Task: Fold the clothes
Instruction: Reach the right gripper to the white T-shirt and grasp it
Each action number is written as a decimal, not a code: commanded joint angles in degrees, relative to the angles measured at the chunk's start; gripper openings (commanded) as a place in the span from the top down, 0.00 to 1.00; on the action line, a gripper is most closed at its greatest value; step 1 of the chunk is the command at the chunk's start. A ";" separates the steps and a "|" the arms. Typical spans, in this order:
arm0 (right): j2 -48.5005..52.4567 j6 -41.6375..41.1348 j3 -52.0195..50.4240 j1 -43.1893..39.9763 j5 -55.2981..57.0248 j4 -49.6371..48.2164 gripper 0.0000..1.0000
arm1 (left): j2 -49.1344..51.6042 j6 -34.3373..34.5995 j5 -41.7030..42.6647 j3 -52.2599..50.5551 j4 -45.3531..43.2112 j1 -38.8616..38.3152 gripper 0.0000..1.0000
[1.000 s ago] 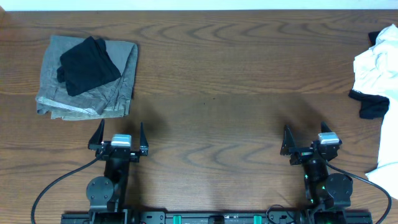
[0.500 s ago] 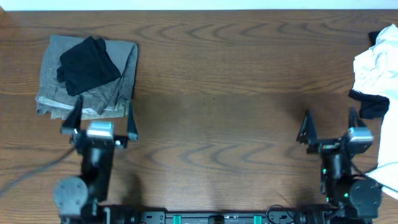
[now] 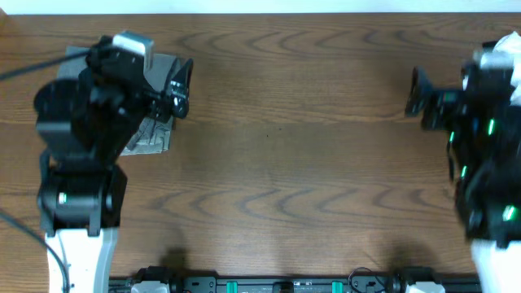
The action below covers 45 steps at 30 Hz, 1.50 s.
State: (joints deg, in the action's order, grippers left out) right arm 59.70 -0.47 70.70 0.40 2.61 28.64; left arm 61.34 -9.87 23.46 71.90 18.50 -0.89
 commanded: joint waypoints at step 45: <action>69.16 6.78 31.71 -27.54 5.92 16.65 0.38 | 18.56 5.73 2.05 0.96 14.29 -0.22 0.02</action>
State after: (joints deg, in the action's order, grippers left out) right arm 127.46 5.45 101.58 -27.46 8.64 46.04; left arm 79.75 -4.47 25.12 72.27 32.67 -0.89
